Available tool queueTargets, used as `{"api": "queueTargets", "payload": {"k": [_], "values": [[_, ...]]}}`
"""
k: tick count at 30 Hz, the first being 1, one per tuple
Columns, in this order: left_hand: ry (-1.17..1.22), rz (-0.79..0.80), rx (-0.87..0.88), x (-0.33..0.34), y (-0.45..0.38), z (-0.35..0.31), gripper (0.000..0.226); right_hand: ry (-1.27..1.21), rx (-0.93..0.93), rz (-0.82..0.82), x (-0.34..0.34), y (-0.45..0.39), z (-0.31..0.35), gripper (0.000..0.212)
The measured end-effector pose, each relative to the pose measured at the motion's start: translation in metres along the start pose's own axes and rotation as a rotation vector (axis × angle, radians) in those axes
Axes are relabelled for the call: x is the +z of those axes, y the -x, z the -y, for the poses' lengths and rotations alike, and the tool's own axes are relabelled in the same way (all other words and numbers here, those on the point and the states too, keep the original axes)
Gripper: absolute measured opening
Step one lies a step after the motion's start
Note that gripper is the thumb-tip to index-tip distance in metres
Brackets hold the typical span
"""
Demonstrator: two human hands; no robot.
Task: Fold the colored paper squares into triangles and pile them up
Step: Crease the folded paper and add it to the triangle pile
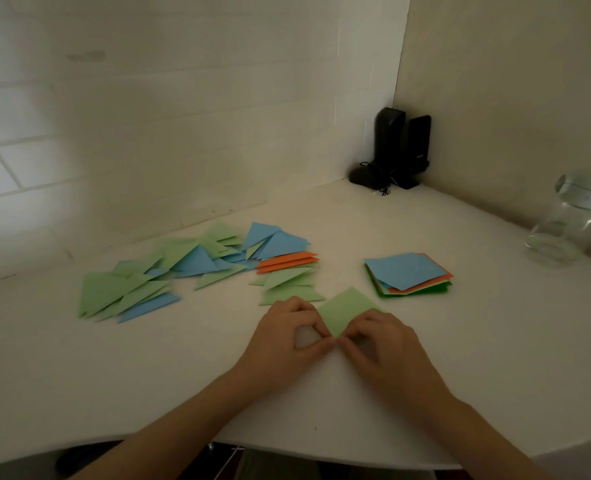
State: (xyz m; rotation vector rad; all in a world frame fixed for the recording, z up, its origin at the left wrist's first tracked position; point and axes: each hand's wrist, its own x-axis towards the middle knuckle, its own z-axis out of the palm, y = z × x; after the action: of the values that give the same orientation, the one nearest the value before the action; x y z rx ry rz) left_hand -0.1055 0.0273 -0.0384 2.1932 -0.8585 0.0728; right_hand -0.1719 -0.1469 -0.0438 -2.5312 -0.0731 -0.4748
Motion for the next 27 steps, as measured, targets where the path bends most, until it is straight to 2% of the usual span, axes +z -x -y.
{"api": "queueTargets", "payload": {"k": [3, 6, 10, 16, 23, 27], "values": [[0.004, 0.014, -0.044, -0.001, -0.001, -0.003, 0.011, -0.053, 0.047, 0.006, -0.001, -0.002, 0.001, 0.031], [0.014, 0.050, -0.075, -0.002, -0.004, -0.004, 0.011, -0.124, 0.089, 0.034, -0.003, -0.005, 0.001, 0.012], [0.013, 0.133, -0.133, -0.003, -0.015, -0.006, 0.011, -0.175, 0.206, 0.170, -0.010, -0.015, 0.005, 0.025], [0.048, 0.144, -0.174, -0.007, -0.021, -0.006, 0.035, -0.252, 0.242, 0.324, -0.023, -0.028, 0.002, 0.030], [0.153, 0.185, -0.233, -0.014, -0.017, -0.004, 0.042, -0.320, 0.261, 0.370, -0.031, -0.025, -0.002, 0.028], [0.213, 0.231, -0.218, -0.025, -0.011, -0.003, 0.049, -0.279, 0.257, 0.273, -0.023, -0.017, 0.001, 0.015]]}}
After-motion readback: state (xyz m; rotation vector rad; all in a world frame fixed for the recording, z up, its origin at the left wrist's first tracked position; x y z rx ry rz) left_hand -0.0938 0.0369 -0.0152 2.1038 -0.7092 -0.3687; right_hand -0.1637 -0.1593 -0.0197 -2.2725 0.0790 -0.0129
